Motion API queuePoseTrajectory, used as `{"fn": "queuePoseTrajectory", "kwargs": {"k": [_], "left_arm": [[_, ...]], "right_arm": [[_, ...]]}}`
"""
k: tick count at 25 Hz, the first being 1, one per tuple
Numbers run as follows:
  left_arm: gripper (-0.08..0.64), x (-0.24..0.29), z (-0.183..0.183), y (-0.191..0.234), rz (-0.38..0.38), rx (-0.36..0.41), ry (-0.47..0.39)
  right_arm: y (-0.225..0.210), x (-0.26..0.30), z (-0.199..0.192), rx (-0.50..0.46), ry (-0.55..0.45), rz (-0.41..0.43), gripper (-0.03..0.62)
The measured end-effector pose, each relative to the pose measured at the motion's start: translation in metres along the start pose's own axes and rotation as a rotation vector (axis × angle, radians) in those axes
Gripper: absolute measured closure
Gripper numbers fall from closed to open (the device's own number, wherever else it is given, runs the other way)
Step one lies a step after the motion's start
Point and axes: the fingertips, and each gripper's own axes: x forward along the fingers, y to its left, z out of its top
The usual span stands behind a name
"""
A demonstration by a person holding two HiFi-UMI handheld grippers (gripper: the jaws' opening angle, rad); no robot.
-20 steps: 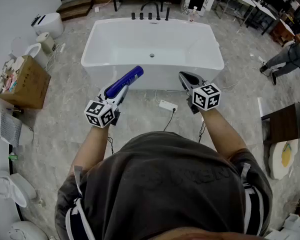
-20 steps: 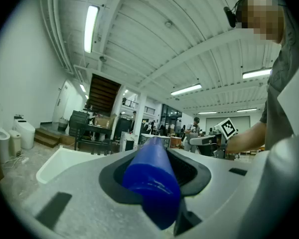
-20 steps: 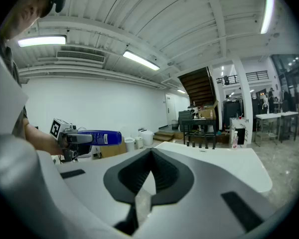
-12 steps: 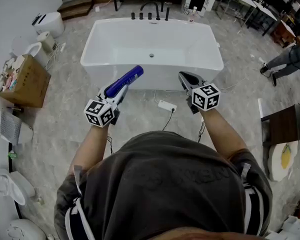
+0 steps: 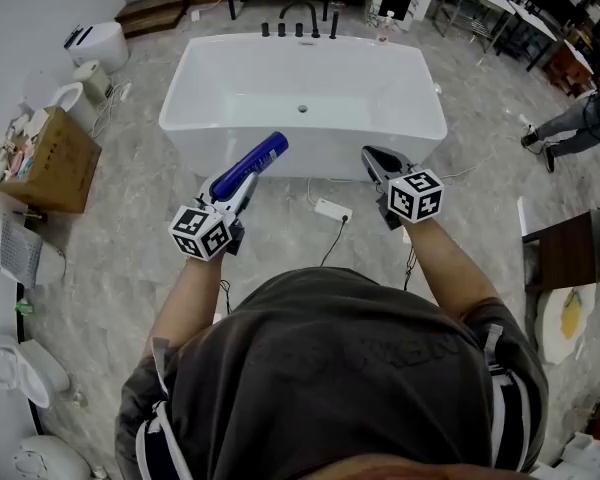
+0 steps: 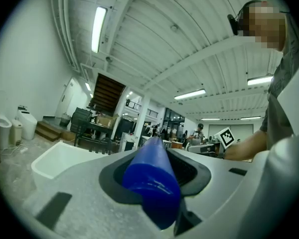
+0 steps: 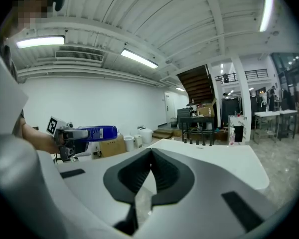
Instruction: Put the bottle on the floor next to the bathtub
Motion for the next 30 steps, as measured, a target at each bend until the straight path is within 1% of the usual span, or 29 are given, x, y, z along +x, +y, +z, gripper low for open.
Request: {"fn": "queuePoseTrajectory", "kwargs": {"k": [5,9,12,15,17,19,21,23,24,27,29,30], "left_arm": [[0.419,-0.01,-0.006,0.037,-0.05,0.03,0.033],[0.419,0.001,-0.005,0.053,-0.09,0.046,0.041],[0.419,0.021,-0.005,0.048,-0.102,0.049,0.047],[0.419,0.056,-0.01,0.028,-0.113,0.076,0.057],[0.419,0.084,-0.018,0.007,-0.116,0.091,0.066],[0.419,0.117,-0.033,-0.024,-0.113,0.102,0.068],[0.419,0.157,-0.055,-0.068,-0.101,0.11,0.058],[0.419,0.209,-0.075,-0.12,-0.076,0.105,0.045],[0.419,0.237,-0.085,-0.146,-0.055,0.084,0.044],[0.419,0.312,-0.107,-0.214,0.039,-0.016,0.059],[0.419,0.35,-0.111,-0.255,0.08,-0.042,0.077],[0.419,0.365,-0.11,-0.273,0.086,-0.044,0.081]], "right_arm": [[0.018,0.03,-0.003,0.025,-0.003,-0.035,0.6],[0.019,0.04,0.003,0.019,-0.01,-0.054,0.599],[0.003,0.036,0.007,0.01,-0.011,-0.06,0.598],[-0.033,0.021,0.006,0.014,-0.025,-0.058,0.598],[-0.064,0.006,-0.001,0.017,-0.038,-0.052,0.598],[-0.102,-0.018,-0.015,0.009,-0.049,-0.04,0.598],[-0.153,-0.055,-0.035,-0.002,-0.058,-0.02,0.598],[-0.214,-0.101,-0.053,-0.004,-0.061,0.0,0.598],[-0.245,-0.124,-0.061,-0.001,-0.054,0.006,0.598],[-0.328,-0.193,-0.076,-0.017,0.006,0.034,0.598],[-0.374,-0.23,-0.076,-0.038,0.036,0.049,0.598],[-0.396,-0.245,-0.074,-0.033,0.038,0.05,0.598]]}}
